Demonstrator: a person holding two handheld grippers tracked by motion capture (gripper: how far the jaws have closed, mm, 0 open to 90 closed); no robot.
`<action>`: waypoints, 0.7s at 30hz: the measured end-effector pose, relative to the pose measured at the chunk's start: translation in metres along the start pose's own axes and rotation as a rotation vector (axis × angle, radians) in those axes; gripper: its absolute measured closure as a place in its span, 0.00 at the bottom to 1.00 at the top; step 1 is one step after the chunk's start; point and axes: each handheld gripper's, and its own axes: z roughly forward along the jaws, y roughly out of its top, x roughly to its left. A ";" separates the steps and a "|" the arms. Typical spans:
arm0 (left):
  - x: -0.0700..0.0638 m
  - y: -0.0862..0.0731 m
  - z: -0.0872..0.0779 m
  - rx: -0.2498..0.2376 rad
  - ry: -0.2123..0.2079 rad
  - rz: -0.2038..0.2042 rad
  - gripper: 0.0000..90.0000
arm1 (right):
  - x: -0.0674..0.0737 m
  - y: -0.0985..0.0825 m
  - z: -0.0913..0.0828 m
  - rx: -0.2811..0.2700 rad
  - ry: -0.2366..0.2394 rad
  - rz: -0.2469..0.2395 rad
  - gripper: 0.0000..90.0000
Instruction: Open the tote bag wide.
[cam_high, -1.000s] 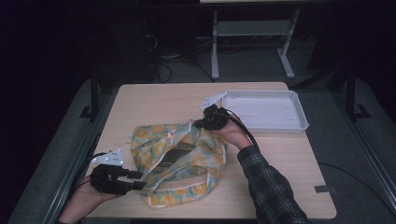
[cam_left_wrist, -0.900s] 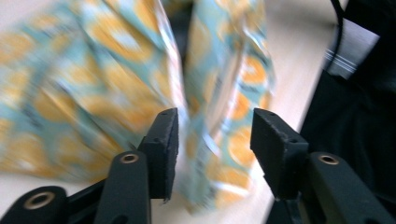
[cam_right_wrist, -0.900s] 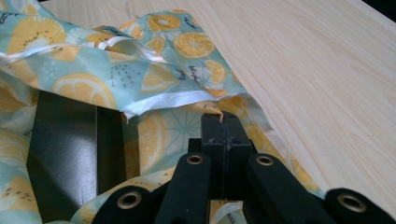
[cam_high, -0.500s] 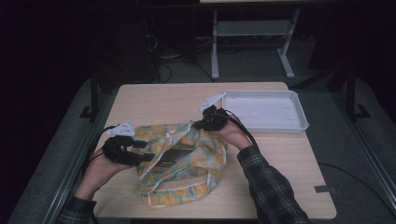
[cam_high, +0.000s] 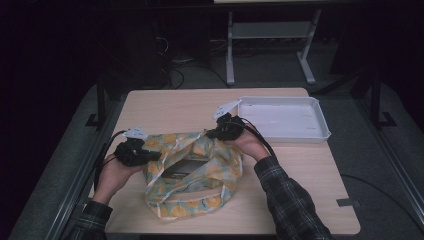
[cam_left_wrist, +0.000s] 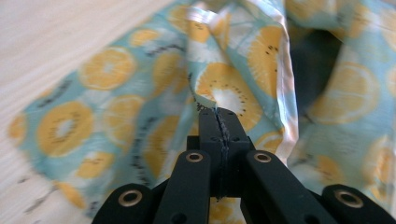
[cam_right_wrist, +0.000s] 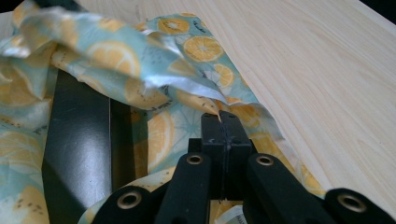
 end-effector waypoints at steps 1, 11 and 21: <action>0.000 0.000 0.000 0.000 0.000 0.000 1.00 | 0.000 0.000 0.000 0.000 0.000 0.000 0.99; 0.038 -0.010 0.019 -0.013 0.066 -0.102 1.00 | 0.006 -0.002 0.014 0.040 0.019 -0.005 0.99; 0.051 -0.025 0.052 0.109 0.061 -0.124 1.00 | 0.010 -0.012 0.041 0.124 0.036 -0.061 0.99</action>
